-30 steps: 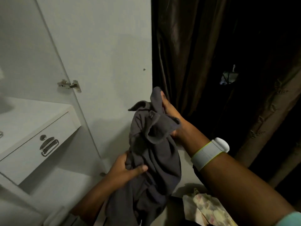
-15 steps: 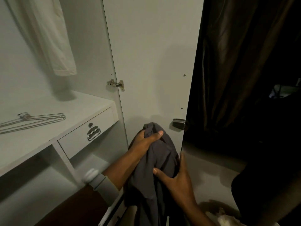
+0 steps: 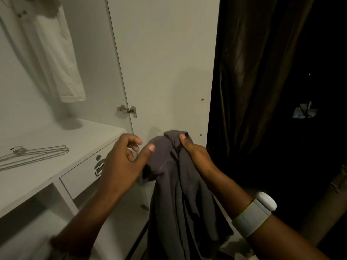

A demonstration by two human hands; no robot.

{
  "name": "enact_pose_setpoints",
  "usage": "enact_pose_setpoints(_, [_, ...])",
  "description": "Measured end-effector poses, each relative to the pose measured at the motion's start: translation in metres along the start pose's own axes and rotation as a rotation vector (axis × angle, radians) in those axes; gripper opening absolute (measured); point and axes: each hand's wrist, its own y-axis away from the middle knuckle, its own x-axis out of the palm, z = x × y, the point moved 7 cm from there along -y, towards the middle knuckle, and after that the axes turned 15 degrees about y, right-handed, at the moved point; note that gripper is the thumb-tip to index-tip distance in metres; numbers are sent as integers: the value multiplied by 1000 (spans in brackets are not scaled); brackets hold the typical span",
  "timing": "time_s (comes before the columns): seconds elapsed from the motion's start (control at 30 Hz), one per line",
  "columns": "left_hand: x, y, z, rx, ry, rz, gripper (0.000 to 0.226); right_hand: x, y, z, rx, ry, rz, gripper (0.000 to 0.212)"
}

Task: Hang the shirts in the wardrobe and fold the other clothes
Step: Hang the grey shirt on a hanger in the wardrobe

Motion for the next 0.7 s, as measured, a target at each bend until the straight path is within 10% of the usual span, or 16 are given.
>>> enact_pose_setpoints(0.2, [28, 58, 24, -346, 167, 127, 135, -7, -15, 7, 80, -238, -132, 70])
enact_pose_setpoints(0.43, [44, 33, 45, -330, 301, 91, 21, -4, -16, -20, 100, -416, -73, 76])
enact_pose_setpoints(0.7, [14, -59, -9, -195, 423, 330, 17, -22, 0, -54, 120, -251, -29, 53])
